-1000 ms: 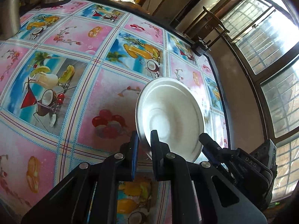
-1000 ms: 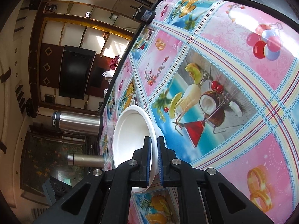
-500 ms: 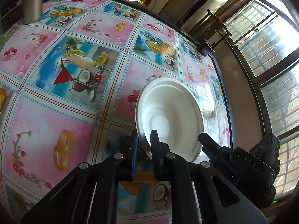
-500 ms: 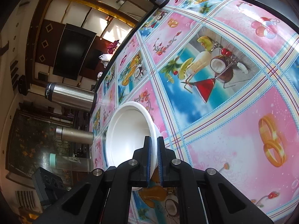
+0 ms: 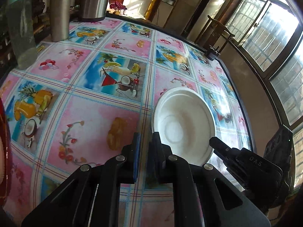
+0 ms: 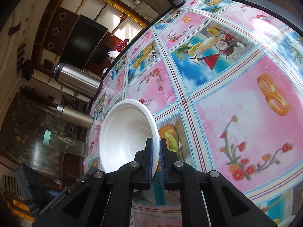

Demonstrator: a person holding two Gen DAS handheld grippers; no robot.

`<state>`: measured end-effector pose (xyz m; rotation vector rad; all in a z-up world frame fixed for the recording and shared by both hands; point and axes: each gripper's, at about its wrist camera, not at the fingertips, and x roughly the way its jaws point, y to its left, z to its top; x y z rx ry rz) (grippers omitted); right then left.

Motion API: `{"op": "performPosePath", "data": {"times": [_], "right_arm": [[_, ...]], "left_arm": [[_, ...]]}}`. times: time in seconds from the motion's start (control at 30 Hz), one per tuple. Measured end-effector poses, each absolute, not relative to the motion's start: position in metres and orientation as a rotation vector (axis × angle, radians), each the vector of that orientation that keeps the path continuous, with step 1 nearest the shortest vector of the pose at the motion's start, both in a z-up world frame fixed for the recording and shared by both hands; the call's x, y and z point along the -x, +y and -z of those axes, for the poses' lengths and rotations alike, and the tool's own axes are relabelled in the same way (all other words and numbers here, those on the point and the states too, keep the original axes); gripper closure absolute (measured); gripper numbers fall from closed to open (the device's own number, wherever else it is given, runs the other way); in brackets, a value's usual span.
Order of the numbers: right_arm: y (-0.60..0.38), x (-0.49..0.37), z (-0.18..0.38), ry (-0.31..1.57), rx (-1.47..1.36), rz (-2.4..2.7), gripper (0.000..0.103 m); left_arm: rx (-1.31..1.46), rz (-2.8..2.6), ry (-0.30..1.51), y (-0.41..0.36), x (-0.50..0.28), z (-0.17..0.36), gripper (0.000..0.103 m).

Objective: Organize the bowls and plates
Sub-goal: 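Carry the white paper plate with both grippers toward the red plate stack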

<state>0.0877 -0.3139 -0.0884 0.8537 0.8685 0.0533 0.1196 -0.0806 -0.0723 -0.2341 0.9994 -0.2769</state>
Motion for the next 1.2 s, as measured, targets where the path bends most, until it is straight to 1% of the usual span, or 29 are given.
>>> {"op": "performPosePath", "data": {"times": [0.2, 0.4, 0.63, 0.77, 0.87, 1.2], "right_arm": [[-0.312, -0.065, 0.087, 0.820, -0.861, -0.064, 0.096], [-0.315, -0.061, 0.095, 0.824, -0.912, -0.086, 0.096], [-0.314, -0.065, 0.096, 0.842, -0.913, -0.110, 0.096], [-0.314, -0.065, 0.097, 0.852, -0.926, -0.130, 0.096], [-0.314, -0.066, 0.096, 0.853, -0.934, -0.139, 0.096], [-0.314, -0.067, 0.095, 0.862, -0.945, -0.157, 0.096]], "left_arm": [[0.218, 0.264, 0.964, -0.061, -0.102, 0.068, 0.093], [0.206, 0.273, 0.969, -0.061, -0.097, 0.066, 0.093], [0.273, 0.331, 1.072, -0.064, -0.111, 0.079, 0.093], [0.262, 0.370, 1.102, -0.075, -0.117, 0.077, 0.090], [0.265, 0.386, 1.127, -0.081, -0.120, 0.079, 0.084], [0.293, 0.368, 1.173, -0.083, -0.122, 0.091, 0.083]]}}
